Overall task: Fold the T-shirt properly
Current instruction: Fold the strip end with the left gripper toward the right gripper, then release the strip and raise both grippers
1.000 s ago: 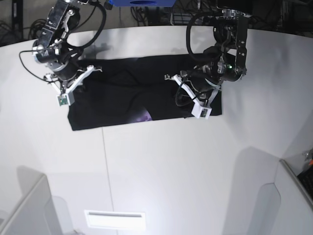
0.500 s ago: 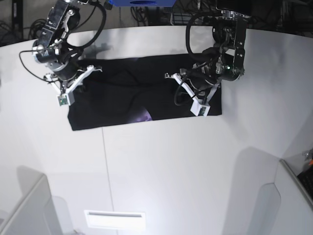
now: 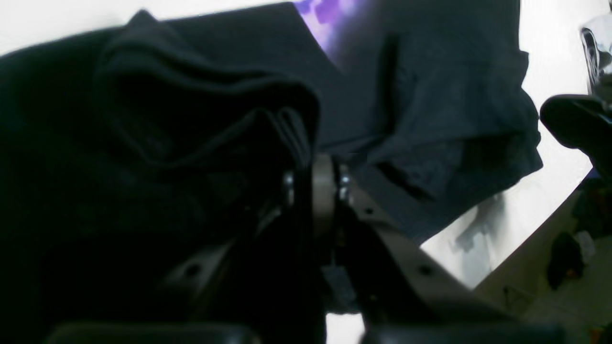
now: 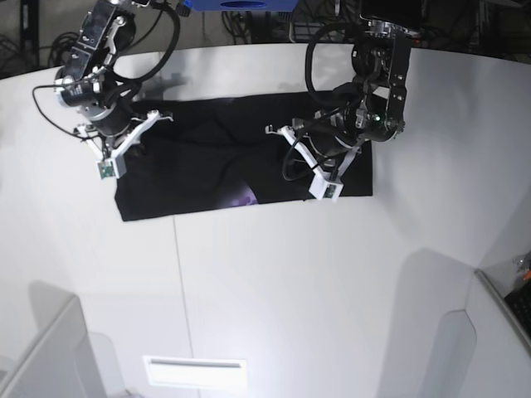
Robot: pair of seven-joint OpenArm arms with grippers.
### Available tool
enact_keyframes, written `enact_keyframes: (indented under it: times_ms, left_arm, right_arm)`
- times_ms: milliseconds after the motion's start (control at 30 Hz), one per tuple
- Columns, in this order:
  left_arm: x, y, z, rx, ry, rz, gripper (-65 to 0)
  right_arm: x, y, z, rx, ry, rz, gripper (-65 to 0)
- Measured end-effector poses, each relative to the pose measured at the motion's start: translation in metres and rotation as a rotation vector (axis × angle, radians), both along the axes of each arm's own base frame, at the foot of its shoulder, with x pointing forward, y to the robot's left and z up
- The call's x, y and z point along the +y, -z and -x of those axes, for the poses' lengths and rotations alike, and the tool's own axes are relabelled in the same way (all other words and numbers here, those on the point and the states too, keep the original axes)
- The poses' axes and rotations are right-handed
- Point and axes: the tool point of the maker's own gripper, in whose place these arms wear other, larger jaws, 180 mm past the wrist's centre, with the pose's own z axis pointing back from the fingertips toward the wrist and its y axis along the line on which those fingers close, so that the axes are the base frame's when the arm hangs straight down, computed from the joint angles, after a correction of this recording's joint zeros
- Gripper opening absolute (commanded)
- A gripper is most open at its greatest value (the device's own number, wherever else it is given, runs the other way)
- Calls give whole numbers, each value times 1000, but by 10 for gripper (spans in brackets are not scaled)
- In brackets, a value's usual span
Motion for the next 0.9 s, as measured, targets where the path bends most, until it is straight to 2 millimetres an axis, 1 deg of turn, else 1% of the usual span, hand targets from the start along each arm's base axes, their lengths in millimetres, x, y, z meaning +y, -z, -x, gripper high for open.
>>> enact_keyframes:
  times_ms: [100, 133, 200, 367, 467, 533, 633, 700, 733, 800, 900]
  left_arm:
    - [1, -2, -3, -7, -1, -1, -443]
    - [1, -2, -3, -8, -1, -1, -423]
    - [0, -1, -2, -6, -1, 0, -390]
    - [-2, -2, -3, -7, -3, 5, -337]
    - [-12, -5, -3, -7, -1, 31, -326]
    - [-24, -7, 0, -10, 31, 39, -326]
    - [-50, -8, -2, -15, 113, 49, -326]
    - [-68, -3, -3, 3, 150, 62, -331]
    - [-73, -1, -3, 15, 156, 67, -332]
    - [-80, -3, -2, 20, 157, 84, -334]
    - [-77, -14, -6, -18, 154, 83, -337]
  right_arm:
    - [0, 0, 1, 2, 0, 0, -650]
    - [0, 0, 0, 1, 0, 0, -650]
    - [0, 0, 1, 2, 0, 0, -650]
    - [0, 0, 0, 1, 0, 0, -650]
    - [0, 0, 0, 1, 0, 0, -650]
    - [0, 0, 0, 1, 0, 0, -650]
    - [0, 0, 0, 1, -1, -1, -650]
    - [0, 0, 0, 1, 0, 0, -650]
    - [0, 0, 0, -1, 0, 0, -650]
    - [0, 0, 0, -1, 0, 0, -650]
    - [-3, 0, 0, -1, 9, 1, -650]
